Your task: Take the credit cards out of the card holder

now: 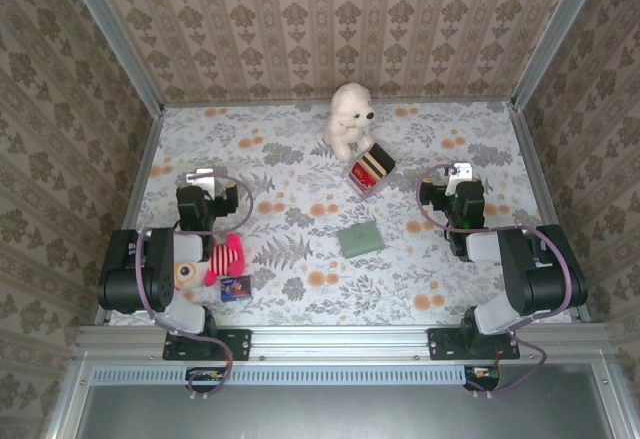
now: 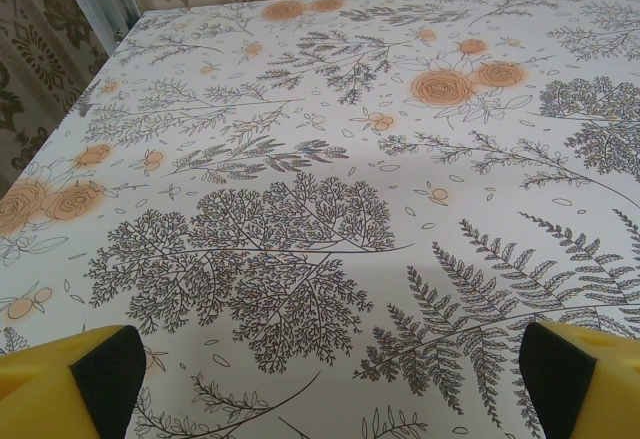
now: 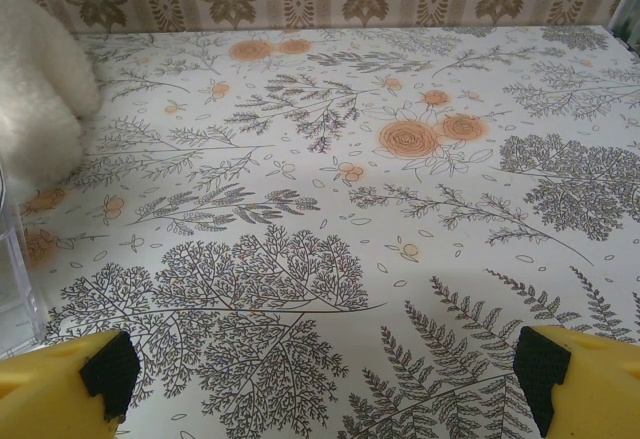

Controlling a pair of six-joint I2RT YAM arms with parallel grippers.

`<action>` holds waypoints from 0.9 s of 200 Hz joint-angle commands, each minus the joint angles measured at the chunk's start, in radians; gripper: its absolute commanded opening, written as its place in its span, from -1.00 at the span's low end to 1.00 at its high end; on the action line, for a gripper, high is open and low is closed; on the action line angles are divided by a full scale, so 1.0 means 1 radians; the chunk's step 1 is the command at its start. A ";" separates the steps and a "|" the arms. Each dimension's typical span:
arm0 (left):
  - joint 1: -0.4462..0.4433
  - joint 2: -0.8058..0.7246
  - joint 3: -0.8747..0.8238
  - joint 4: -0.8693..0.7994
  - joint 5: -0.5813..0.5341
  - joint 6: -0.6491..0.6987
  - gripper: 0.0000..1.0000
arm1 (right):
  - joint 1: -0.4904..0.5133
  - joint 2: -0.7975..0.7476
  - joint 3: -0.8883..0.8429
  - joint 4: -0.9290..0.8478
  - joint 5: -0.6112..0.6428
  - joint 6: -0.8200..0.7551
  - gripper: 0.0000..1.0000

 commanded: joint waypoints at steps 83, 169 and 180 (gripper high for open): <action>-0.019 -0.130 0.000 -0.075 -0.012 0.036 1.00 | 0.001 -0.124 0.055 -0.192 0.022 0.002 1.00; -0.026 -0.376 0.350 -1.022 -0.033 -0.350 1.00 | 0.009 -0.409 0.307 -0.996 0.091 0.420 1.00; -0.019 -0.367 0.378 -1.079 0.012 -0.361 1.00 | 0.009 -0.405 0.360 -1.128 0.147 0.494 1.00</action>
